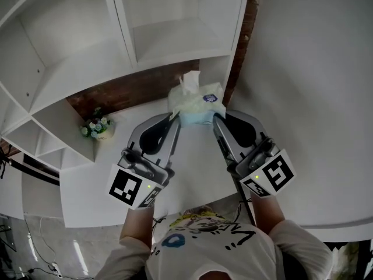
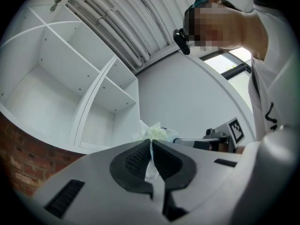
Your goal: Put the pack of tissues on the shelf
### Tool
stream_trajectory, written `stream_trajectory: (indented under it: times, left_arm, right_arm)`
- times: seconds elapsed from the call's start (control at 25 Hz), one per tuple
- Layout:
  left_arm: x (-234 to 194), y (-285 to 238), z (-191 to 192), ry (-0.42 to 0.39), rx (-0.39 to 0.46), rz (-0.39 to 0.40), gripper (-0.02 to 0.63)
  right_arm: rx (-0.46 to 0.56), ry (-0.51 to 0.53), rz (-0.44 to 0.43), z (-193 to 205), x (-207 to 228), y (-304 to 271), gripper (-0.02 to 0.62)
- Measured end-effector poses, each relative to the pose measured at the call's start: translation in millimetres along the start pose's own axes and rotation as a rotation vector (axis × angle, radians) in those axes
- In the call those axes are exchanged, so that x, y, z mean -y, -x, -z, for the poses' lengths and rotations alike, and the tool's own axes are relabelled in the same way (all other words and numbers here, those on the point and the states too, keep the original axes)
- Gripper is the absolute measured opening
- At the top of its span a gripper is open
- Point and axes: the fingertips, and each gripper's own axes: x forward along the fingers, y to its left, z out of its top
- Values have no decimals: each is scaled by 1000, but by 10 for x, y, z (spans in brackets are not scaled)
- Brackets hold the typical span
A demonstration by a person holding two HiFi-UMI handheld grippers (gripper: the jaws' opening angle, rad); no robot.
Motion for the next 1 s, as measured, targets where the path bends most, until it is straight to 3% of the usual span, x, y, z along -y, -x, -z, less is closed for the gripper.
stream_trajectory:
  times: [0.48,0.84,1.0]
  left_arm:
    - [-398,-593,-351,-79,29,-81,18]
    - [-407,-630,-313,-196,57,-131,18]
    - [-607,-843,-432,-219,58,-166,18]
  right_arm:
    - [61,46,-69,-338,582,-471,35]
    - [140,125,-109,-303,630,-498,35]
    - [127,138,-120,-404,842,-728,35]
